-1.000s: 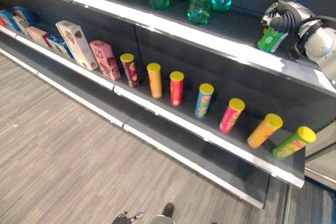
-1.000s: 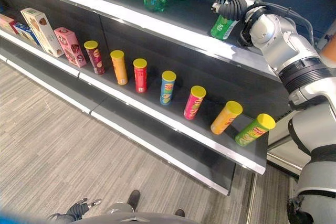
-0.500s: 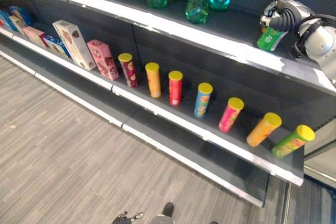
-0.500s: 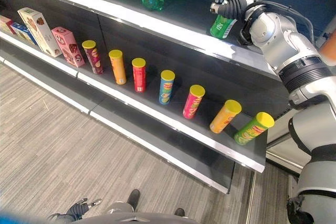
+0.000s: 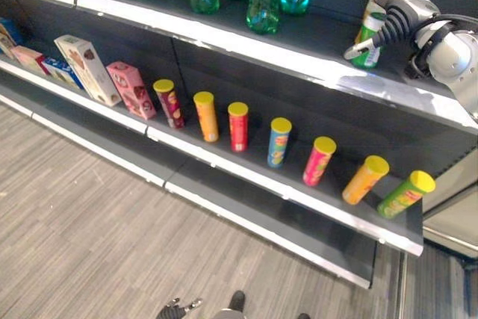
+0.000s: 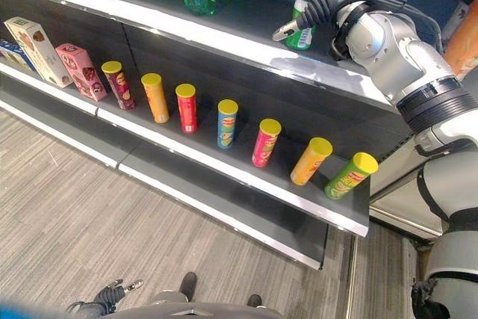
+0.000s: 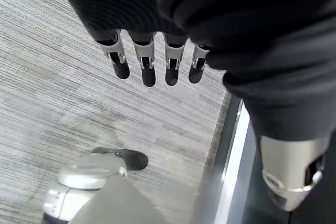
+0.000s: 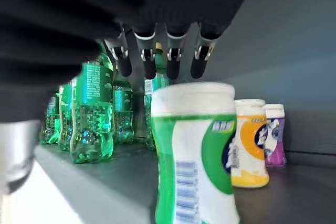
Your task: Put the goods on the table back onto the shelves and tidy them up.
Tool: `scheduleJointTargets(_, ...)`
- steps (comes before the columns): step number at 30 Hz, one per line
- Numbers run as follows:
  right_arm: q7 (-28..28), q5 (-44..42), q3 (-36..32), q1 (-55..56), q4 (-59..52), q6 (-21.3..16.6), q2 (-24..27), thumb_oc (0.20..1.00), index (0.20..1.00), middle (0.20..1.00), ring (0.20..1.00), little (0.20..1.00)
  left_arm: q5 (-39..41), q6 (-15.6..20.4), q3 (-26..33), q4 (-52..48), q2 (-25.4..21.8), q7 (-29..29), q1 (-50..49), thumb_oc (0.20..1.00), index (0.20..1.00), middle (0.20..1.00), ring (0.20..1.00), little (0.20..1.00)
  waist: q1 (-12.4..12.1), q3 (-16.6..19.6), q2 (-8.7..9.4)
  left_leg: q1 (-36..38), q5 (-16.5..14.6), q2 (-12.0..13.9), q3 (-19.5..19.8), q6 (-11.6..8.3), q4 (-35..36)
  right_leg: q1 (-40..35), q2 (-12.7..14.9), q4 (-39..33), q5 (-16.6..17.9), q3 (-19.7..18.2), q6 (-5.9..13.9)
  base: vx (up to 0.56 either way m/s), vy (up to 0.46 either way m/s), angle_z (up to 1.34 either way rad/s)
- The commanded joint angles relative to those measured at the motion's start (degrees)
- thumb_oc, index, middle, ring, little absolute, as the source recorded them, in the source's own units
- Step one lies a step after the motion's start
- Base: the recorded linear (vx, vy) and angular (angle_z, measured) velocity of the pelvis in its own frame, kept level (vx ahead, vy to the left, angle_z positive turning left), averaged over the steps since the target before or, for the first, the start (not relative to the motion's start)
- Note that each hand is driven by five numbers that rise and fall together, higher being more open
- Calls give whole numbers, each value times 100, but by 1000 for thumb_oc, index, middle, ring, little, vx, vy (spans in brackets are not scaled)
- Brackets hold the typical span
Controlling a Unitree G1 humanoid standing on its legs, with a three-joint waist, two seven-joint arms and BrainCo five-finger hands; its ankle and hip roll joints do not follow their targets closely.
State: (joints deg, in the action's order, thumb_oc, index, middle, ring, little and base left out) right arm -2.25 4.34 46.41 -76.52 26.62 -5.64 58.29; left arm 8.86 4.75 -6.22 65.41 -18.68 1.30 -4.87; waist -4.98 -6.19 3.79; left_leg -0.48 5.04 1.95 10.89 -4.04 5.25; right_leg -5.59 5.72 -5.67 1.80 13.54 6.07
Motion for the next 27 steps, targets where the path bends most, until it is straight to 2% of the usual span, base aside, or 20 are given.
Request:
scheduleJointTargets(1,447,-213,-74,-604,-228,-61,283,1000,1000,1000,1000,1000,196,17,15,169,-455,43,144,1000,1000,1000,1000,1000,-105,191,344,409,-659,274,-533,-241,-25,-3,218,287,-361,-261,153,-4,34,-4)
scheduleJointTargets(3,644,-121,-432,-460,-944,-111,500,1000,1000,1000,1000,1000,171,-14,95,222,-387,68,141,1000,1000,1000,1000,1000,-26,219,327,443,-697,276,-585,-224,-25,-4,231,282,-350,-303,173,1,38,-4)
scheduleJointTargets(4,641,-113,-474,-416,-968,-102,509,1000,1000,1000,1000,1000,170,-13,90,223,-401,68,140,1000,1000,1000,1000,1000,-36,221,340,446,-698,277,-589,-223,-25,-5,230,282,-350,-307,173,7,41,-11)
scheduleJointTargets(5,684,-40,-720,-219,-1517,-140,654,1000,1000,1000,1000,1000,132,-39,161,245,-354,78,169,1000,1000,1000,1000,1000,33,236,305,475,-726,277,-617,-202,-25,3,240,285,-347,-350,179,7,24,-20)
scheduleJointTargets(6,678,-32,-777,-160,-1548,-128,664,1000,1000,1000,1000,1000,131,-39,155,246,-371,78,167,1000,1000,1000,1000,1000,22,239,321,477,-727,278,-621,-202,-25,3,239,285,-347,-354,179,9,59,-18)
scheduleJointTargets(7,696,51,-1025,95,-2103,-191,772,1000,1000,1000,1000,1000,83,-50,225,260,-317,112,194,1000,1000,1000,1000,1000,102,259,289,518,-766,271,-674,-179,-25,10,251,280,-331,-417,193,1,57,-14)
scheduleJointTargets(9,583,86,-1570,749,-3018,-293,874,1000,1000,1000,1000,1000,-9,-53,273,261,-297,156,237,1000,1000,1000,1000,1000,200,300,286,553,-778,235,-789,-119,-25,74,292,292,-262,-553,230,-29,111,-35)
scheduleJointTargets(12,466,-1,-1837,1102,-3540,-388,922,1000,1000,1000,1000,1000,-79,-42,266,235,-279,177,263,1000,1000,1000,1000,1000,260,313,275,585,-816,213,-874,-82,-39,126,311,309,-238,-687,262,-33,119,-52)
scheduleJointTargets(13,235,-286,-2102,1672,-4169,-548,1002,1000,1000,1000,1000,1000,-199,-16,233,138,-236,226,360,1000,1000,1000,1000,1000,442,331,257,658,-892,169,-1088,-24,-58,241,363,341,-166,-937,331,-47,186,-48)
scheduleJointTargets(15,104,-497,-2292,2031,-4447,-606,1052,1000,1000,1000,1000,1000,-261,9,191,103,-231,237,414,1000,1000,1000,1000,1000,516,339,268,676,-917,128,-1225,2,-69,318,399,348,-105,-1068,378,-43,223,-72)
scheduleJointTargets(17,-116,-917,-2624,2709,-4859,-733,1123,1000,1000,1000,1000,1000,-364,56,162,69,-200,234,480,1000,1000,1000,1000,1000,694,316,254,748,-1012,55,-1445,58,-72,428,464,366,-38,-1294,472,-40,215,-55)
scheduleJointTargets(19,-248,-1139,-2925,3258,-5039,-815,1062,1000,1000,1000,1000,1000,-451,115,120,1,-154,206,485,1000,1000,1000,1000,1000,799,264,240,753,-1046,-7,-1572,118,-81,565,496,411,26,-1468,546,-71,175,-53)
scheduleJointTargets(20,-372,-1443,-3214,3798,-5082,-859,935,1000,1000,1000,1000,1000,-514,151,94,-51,-96,175,485,1000,1000,1000,1000,1000,931,197,227,765,-1082,-65,-1721,169,-86,711,518,454,108,-1636,610,-87,188,-71)
scheduleJointTargets(23,-685,-1984,-3520,4710,-5088,-834,479,1000,1000,1000,1000,1000,-576,195,67,-120,-57,145,508,1000,1000,1000,1000,1000,1041,119,223,778,-1112,-122,-1939,232,-88,884,523,479,202,-1881,667,-65,120,-59)
scheduleJointTargets(25,-824,-2172,-3612,5029,-5084,-805,344,1000,1000,1000,1000,1000,-589,205,74,-138,-69,121,504,1000,1000,1000,1000,1000,1061,102,218,781,-1123,-136,-1982,249,-87,920,524,486,218,-1928,681,-27,69,-51)
scheduleJointTargets(26,-1087,-2515,-3819,5960,-4946,-678,-23,1000,1000,1000,1000,1000,-636,216,140,-194,-81,82,477,1000,1000,1000,1000,1000,1144,44,194,789,-1135,-168,-2052,278,-80,977,549,502,252,-1983,705,-36,98,-25)
scheduleJointTargets(27,-1222,-2595,-3894,6345,-4870,-616,-168,1000,1000,1000,1000,1000,-670,211,146,-196,-86,47,466,1000,1000,1000,1000,1000,1157,25,188,792,-1137,-179,-2073,286,-82,992,557,505,263,-1998,714,-36,102,-18)
